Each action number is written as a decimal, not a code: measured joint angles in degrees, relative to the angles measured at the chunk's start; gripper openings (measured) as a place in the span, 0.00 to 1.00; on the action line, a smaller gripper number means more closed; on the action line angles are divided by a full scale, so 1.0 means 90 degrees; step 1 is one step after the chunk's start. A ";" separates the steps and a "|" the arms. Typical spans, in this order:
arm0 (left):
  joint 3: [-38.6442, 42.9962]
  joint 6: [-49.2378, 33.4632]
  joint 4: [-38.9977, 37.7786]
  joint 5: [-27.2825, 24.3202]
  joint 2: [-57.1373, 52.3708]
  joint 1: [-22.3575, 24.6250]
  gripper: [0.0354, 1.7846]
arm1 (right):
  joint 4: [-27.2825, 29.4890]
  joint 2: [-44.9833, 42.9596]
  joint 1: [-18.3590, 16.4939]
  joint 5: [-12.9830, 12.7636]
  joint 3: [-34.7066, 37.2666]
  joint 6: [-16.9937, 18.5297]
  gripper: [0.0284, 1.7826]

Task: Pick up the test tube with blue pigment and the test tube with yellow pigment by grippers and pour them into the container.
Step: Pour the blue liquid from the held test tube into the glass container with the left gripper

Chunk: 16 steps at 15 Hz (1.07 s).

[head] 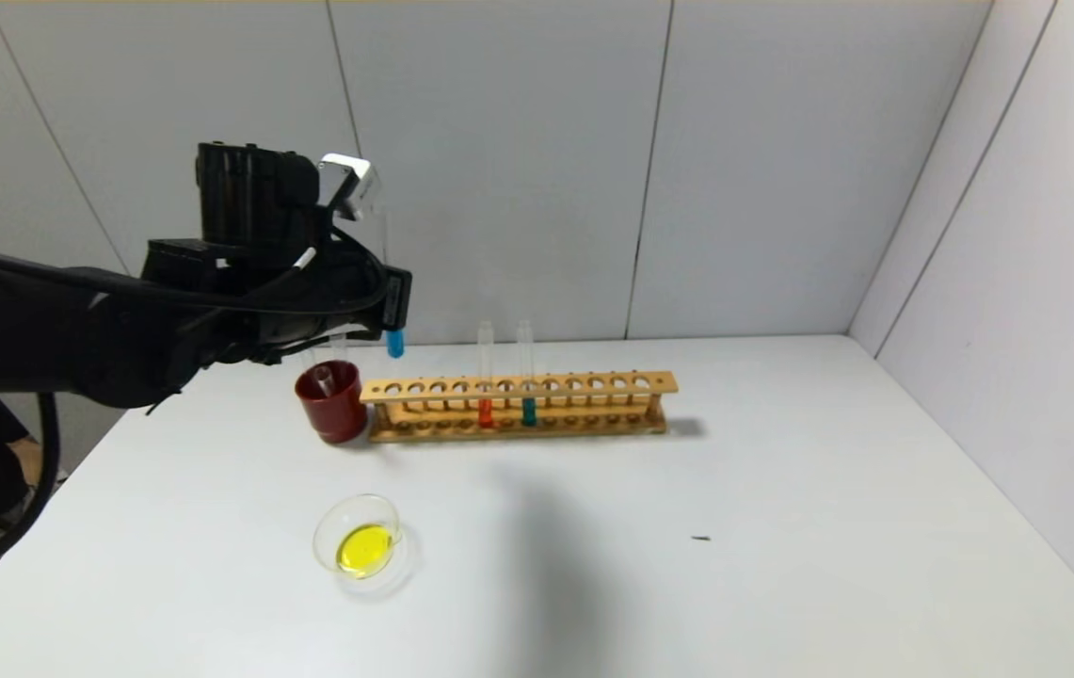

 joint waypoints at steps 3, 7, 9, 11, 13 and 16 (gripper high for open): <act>0.0580 0.0190 0.0503 -0.0100 -0.0760 0.0083 0.15 | 0.0000 0.0000 0.0000 0.0000 0.0000 0.0000 0.98; 0.1609 0.0247 0.0519 -0.0022 -0.1596 0.0459 0.15 | 0.0000 0.0000 0.0000 0.0000 0.0000 0.0000 0.98; 0.2190 0.0545 0.0505 -0.0068 -0.1953 0.0782 0.15 | -0.0003 0.0000 0.0000 0.0000 0.0000 0.0000 0.98; 0.2739 0.1288 0.0497 -0.0420 -0.2315 0.1170 0.15 | -0.0003 0.0000 0.0000 0.0000 0.0000 0.0001 0.98; 0.3076 0.2158 0.0503 -0.1104 -0.2618 0.1540 0.15 | -0.0003 0.0000 0.0000 0.0000 0.0000 0.0000 0.98; 0.3247 0.3457 0.0527 -0.1974 -0.2805 0.2030 0.15 | -0.0003 0.0000 0.0000 0.0000 0.0000 0.0000 0.98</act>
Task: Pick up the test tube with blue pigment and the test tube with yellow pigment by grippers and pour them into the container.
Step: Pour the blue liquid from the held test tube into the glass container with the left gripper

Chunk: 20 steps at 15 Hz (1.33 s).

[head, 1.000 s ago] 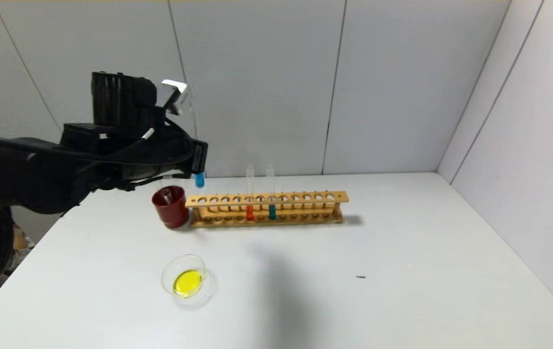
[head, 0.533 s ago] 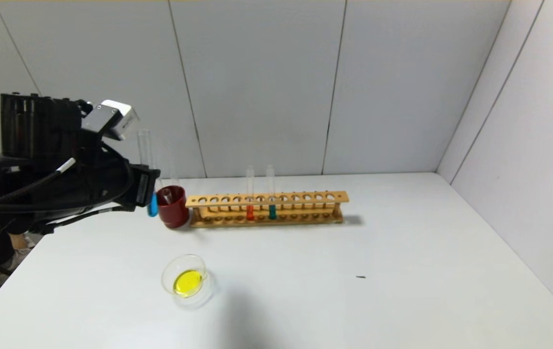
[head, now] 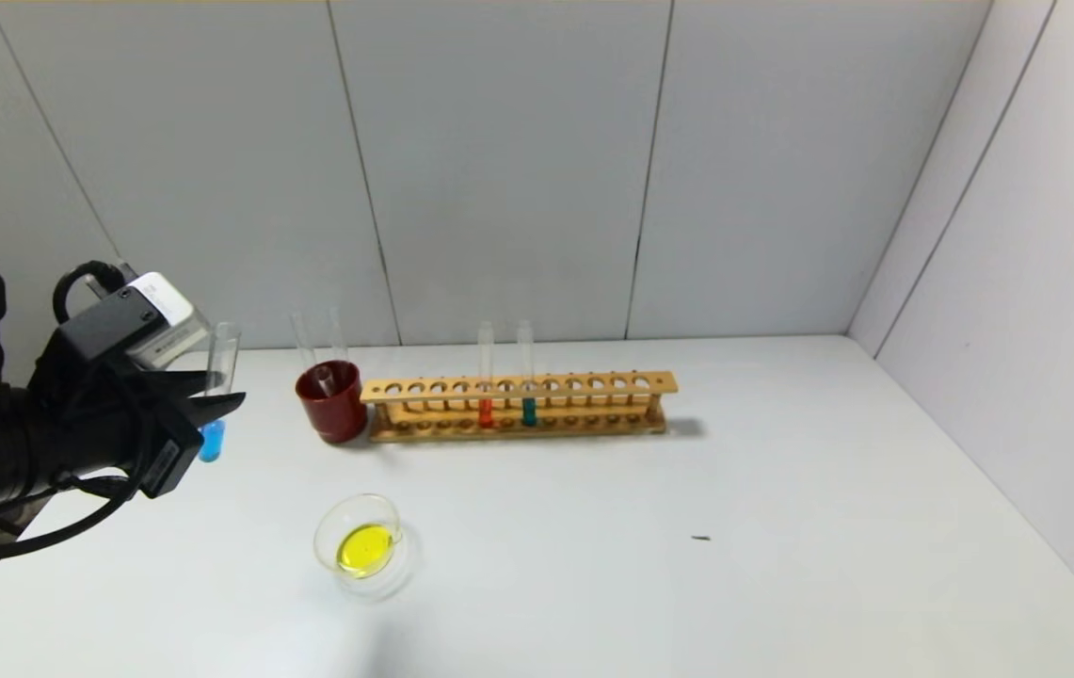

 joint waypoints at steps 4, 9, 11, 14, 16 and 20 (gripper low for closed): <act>0.0062 0.1814 0.0233 -0.0680 0.0043 0.0568 0.15 | -0.0003 0.0000 0.0000 0.0000 0.0000 0.0000 0.98; 0.0037 0.4459 0.1063 -0.0784 0.0195 0.1024 0.15 | 0.0000 0.0000 0.0000 0.0000 0.0000 0.0000 0.98; 0.0050 0.5180 0.1075 -0.0555 0.0217 0.1046 0.15 | 0.0003 0.0000 0.0000 0.0000 0.0000 0.0000 0.98; -0.0034 0.6156 0.1081 -0.0282 0.0255 0.1036 0.15 | 0.0000 0.0000 0.0000 0.0000 0.0000 0.0000 0.98; -0.0024 0.6689 0.1027 0.0137 0.0318 0.0893 0.15 | 0.0003 0.0000 0.0000 0.0000 0.0000 0.0000 0.98; 0.0267 0.6736 0.0592 0.0241 0.0605 0.0417 0.15 | 0.0000 0.0000 0.0000 0.0000 0.0000 0.0001 0.98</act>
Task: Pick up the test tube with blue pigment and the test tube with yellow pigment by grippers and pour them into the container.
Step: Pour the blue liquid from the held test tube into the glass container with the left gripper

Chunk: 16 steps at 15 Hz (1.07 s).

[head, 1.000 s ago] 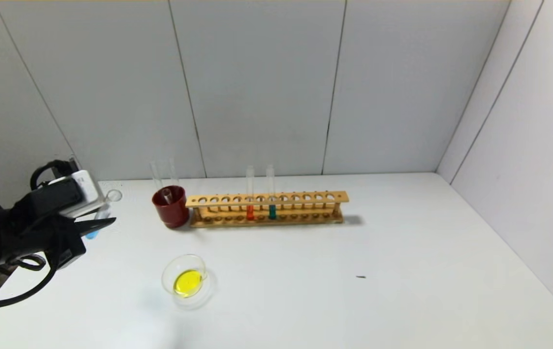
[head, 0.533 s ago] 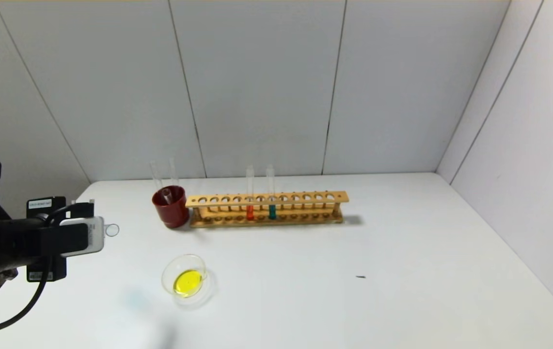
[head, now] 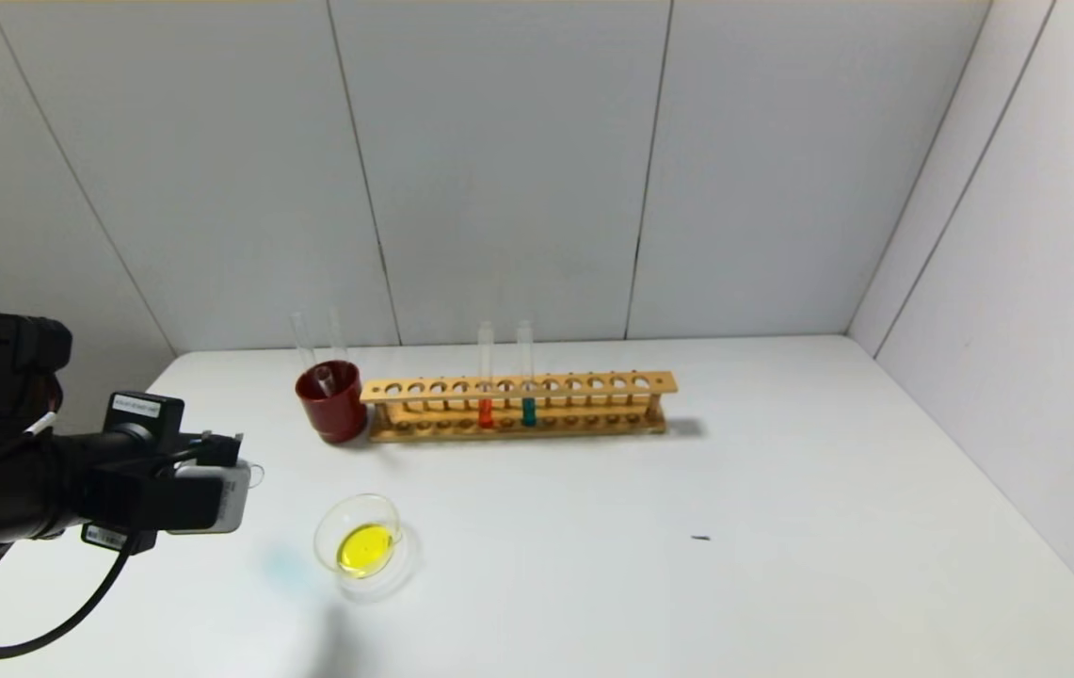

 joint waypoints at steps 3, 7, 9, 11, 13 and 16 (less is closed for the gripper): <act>0.0251 -0.0022 -0.1015 -0.0022 0.0516 -0.0070 0.15 | 0.0003 0.0000 0.0000 0.0000 0.0000 -0.0001 0.98; 0.0462 0.0186 -0.1955 -0.0091 0.1054 -0.0070 0.15 | 0.0000 0.0000 0.0000 0.0000 0.0000 -0.0001 0.98; 0.0438 0.0425 -0.1952 -0.0110 0.1128 -0.0072 0.15 | 0.0000 0.0000 0.0000 0.0000 0.0000 -0.0001 0.98; 0.0420 0.0477 -0.1948 -0.0129 0.1138 -0.0074 0.15 | 0.0000 0.0000 0.0000 0.0000 0.0000 -0.0001 0.98; 0.0359 0.0456 -0.1926 -0.0187 0.1116 -0.0072 0.15 | 0.0000 0.0000 0.0000 0.0000 0.0000 -0.0001 0.98; 0.0240 0.0471 -0.1835 -0.0265 0.1080 -0.0072 0.15 | 0.0003 0.0000 0.0000 0.0000 0.0000 -0.0001 0.98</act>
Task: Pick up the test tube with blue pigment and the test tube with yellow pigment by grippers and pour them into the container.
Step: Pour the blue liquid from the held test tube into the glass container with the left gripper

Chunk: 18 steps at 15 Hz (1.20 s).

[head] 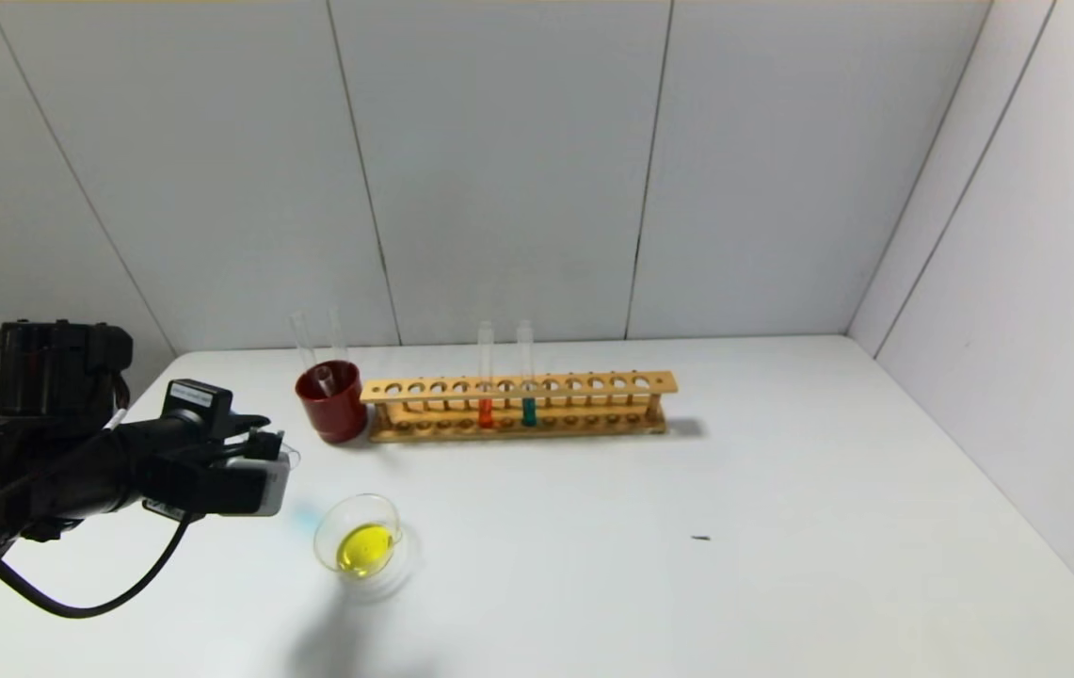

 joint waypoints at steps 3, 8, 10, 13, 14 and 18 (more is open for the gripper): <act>-0.0310 0.0150 0.0570 -0.0004 -0.0096 -0.0020 0.15 | -0.0003 0.0000 0.0000 0.0000 0.0000 0.0000 0.98; -0.0553 0.0863 0.0696 -0.0072 -0.0092 0.0000 0.15 | -0.0005 0.0000 0.0000 0.0000 0.0000 0.0000 0.98; -0.0580 0.1311 0.0670 -0.0184 0.0011 0.0016 0.15 | -0.0003 0.0000 0.0000 0.0000 0.0000 0.0000 0.98; -0.0528 0.1533 0.0675 -0.0182 0.0129 -0.0051 0.15 | -0.0003 0.0000 0.0000 0.0000 0.0000 0.0000 0.98; -0.0528 0.1644 0.0670 -0.0150 0.0165 -0.0081 0.15 | -0.0005 0.0000 0.0000 0.0000 0.0000 0.0000 0.98; -0.0577 0.2174 0.0641 -0.0119 0.0324 -0.0076 0.15 | -0.0003 0.0000 0.0000 0.0000 0.0000 0.0000 0.98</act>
